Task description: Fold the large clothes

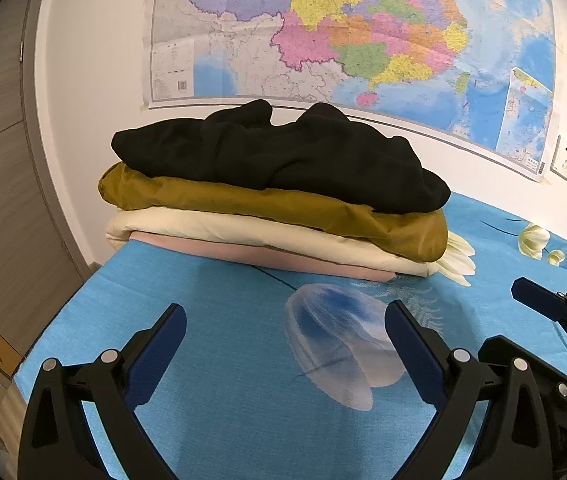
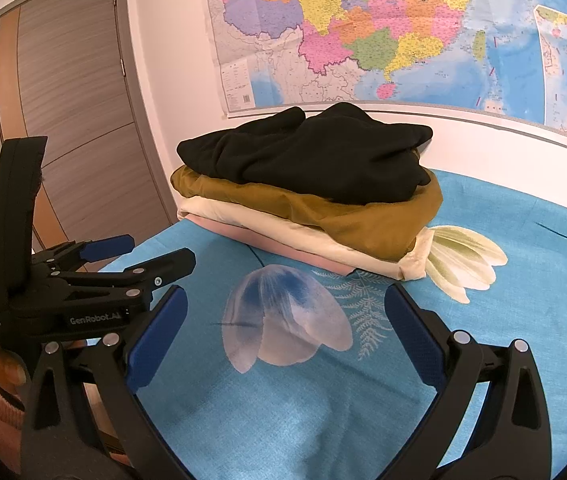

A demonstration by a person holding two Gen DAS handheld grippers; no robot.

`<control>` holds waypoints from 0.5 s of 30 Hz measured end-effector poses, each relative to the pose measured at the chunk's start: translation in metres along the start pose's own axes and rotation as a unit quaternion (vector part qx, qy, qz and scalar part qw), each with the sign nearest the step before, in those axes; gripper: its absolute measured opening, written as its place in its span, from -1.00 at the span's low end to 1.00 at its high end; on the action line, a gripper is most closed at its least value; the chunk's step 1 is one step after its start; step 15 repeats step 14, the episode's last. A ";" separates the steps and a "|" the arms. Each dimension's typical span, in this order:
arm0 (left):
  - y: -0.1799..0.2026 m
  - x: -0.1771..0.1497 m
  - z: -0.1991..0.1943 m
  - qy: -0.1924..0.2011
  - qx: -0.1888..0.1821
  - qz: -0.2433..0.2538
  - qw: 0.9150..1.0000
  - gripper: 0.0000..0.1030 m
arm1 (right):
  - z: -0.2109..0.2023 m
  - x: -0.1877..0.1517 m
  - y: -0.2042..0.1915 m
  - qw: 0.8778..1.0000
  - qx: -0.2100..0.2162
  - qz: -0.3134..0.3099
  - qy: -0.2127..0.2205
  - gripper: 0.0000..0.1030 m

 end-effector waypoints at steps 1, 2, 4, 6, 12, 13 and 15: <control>0.000 0.000 0.000 0.000 -0.002 0.000 1.000 0.86 | 0.000 0.000 0.000 1.000 -0.001 0.000 0.001 0.89; 0.002 0.000 -0.001 0.004 -0.005 0.003 1.000 0.86 | 0.000 0.000 0.000 1.000 -0.002 0.001 0.002 0.89; 0.006 0.001 -0.004 0.016 -0.008 0.005 1.000 0.86 | -0.002 -0.002 0.002 1.000 -0.001 0.005 0.002 0.89; 0.013 0.000 -0.004 0.020 -0.014 0.007 1.000 0.86 | -0.006 -0.005 0.007 1.000 -0.003 0.014 0.003 0.89; 0.057 -0.014 0.016 -0.031 -0.063 0.030 0.997 0.86 | -0.030 -0.029 0.053 0.997 -0.062 0.055 -0.006 0.89; 0.072 -0.018 0.022 -0.041 -0.071 0.043 0.996 0.86 | -0.037 -0.037 0.067 0.994 -0.082 0.067 -0.010 0.89; 0.084 -0.022 0.026 -0.050 -0.080 0.050 0.994 0.86 | -0.042 -0.046 0.082 0.991 -0.105 0.081 -0.018 0.89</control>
Point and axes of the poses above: each gripper's, at about its wrist camera, not at the fingertips, and z roughly the way its jaws point, y to its right, x to its top, the point moved 9 cm from there along z, roughly the way its jaws point, and after that the axes turned 5 degrees about -y, right-handed, at the moved point
